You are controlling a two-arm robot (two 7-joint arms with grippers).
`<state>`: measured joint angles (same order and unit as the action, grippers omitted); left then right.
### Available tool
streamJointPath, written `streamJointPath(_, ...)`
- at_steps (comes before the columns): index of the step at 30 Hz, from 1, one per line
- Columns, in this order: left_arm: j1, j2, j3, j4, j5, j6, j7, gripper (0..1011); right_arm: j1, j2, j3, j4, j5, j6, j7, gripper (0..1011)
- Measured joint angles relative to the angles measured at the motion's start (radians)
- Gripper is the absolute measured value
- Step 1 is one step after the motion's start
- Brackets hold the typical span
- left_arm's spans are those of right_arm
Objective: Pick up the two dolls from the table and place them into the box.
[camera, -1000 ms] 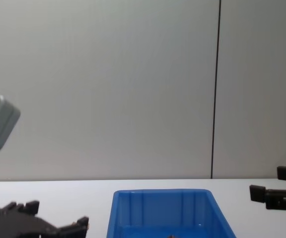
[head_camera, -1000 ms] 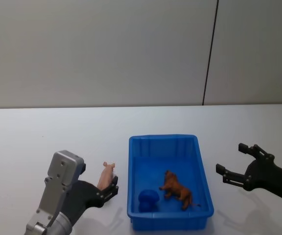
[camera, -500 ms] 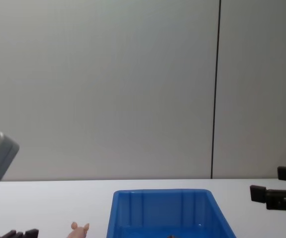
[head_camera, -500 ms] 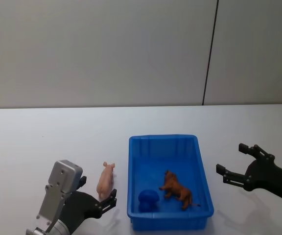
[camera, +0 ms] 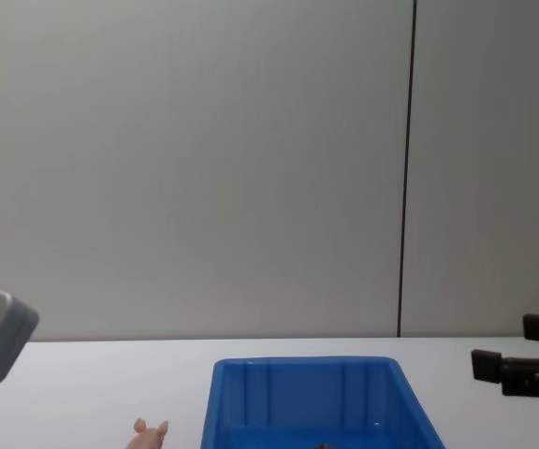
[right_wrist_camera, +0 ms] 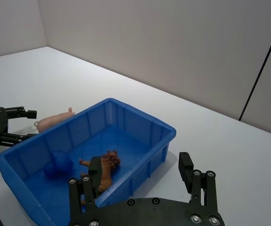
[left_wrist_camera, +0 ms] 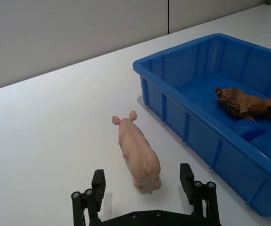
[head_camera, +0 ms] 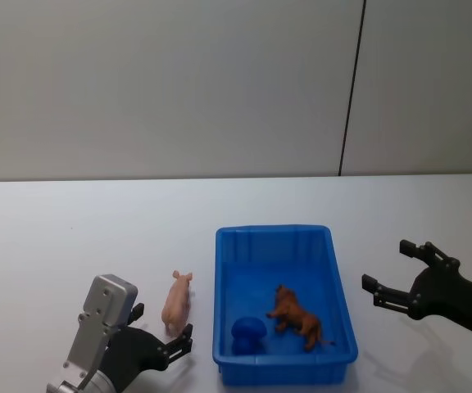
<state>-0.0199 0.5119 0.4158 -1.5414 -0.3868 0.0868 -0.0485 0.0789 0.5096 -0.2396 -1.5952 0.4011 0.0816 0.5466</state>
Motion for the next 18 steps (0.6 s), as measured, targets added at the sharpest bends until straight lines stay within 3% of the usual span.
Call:
streamJointPath(13,-0.044,-0.037,-0.002,0.087,0.022,-0.032,-0.053,1001,0.0,0.0,0.0,0.0,0.0,0.0,0.0,1001)
streamJointPath(18,-0.057,-0.048,-0.003,0.113,0.031,-0.041,-0.066,936,0.0,0.0,0.0,0.0,0.0,0.0,0.0,1001)
